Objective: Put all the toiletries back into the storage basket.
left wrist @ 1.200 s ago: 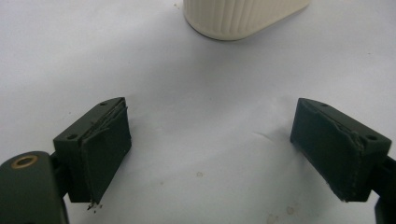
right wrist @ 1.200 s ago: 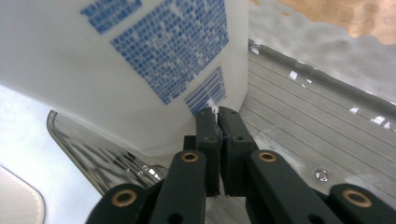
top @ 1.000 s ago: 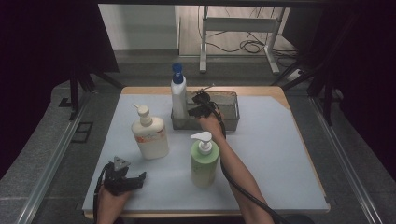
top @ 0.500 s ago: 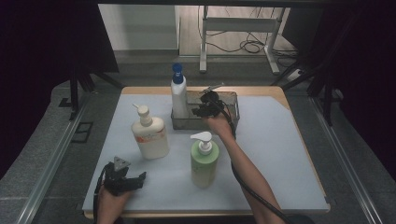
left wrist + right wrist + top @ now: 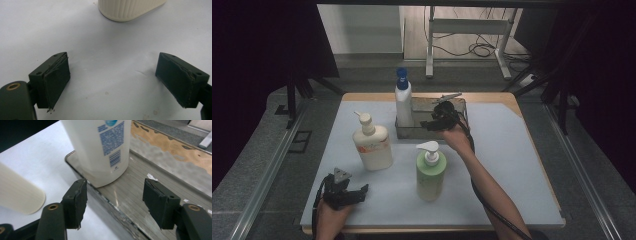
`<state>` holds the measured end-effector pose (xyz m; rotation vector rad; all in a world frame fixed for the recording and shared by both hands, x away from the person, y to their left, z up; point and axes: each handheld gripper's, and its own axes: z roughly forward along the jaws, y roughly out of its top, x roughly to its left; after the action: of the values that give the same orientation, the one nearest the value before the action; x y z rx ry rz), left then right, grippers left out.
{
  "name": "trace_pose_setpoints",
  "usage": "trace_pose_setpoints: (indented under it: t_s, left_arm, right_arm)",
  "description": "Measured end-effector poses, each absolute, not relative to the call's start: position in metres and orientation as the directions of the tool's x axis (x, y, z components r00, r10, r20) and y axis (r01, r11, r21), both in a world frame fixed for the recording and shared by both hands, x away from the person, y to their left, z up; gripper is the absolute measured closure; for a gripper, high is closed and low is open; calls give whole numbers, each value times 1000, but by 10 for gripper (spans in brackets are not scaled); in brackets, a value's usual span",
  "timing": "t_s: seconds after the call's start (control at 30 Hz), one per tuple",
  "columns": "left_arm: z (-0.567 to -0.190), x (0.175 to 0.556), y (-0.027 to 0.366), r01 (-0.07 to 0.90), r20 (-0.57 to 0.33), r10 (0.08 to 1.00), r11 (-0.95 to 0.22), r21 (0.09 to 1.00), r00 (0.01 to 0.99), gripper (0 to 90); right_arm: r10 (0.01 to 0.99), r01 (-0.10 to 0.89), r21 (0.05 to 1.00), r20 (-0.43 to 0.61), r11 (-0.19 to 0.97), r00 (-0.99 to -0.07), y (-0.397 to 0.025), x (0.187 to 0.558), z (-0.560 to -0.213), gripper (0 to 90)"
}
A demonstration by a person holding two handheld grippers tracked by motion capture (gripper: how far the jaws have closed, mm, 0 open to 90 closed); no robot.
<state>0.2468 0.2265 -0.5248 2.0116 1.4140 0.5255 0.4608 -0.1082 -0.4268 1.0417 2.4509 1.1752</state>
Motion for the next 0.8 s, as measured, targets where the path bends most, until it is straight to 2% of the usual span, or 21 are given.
trace_pose_setpoints:
  t_s: [0.63,0.8]
  left_arm:
    - [-525,246,227,692,-24,937,-241,681,350,120]
    - [-525,246,227,692,-24,937,-240,681,349,120]
  right_arm:
    - [635,438,761,45,478,-771,-135,426,-427,152]
    - [626,438,755,47,488,-779,-146,417,-429,133]
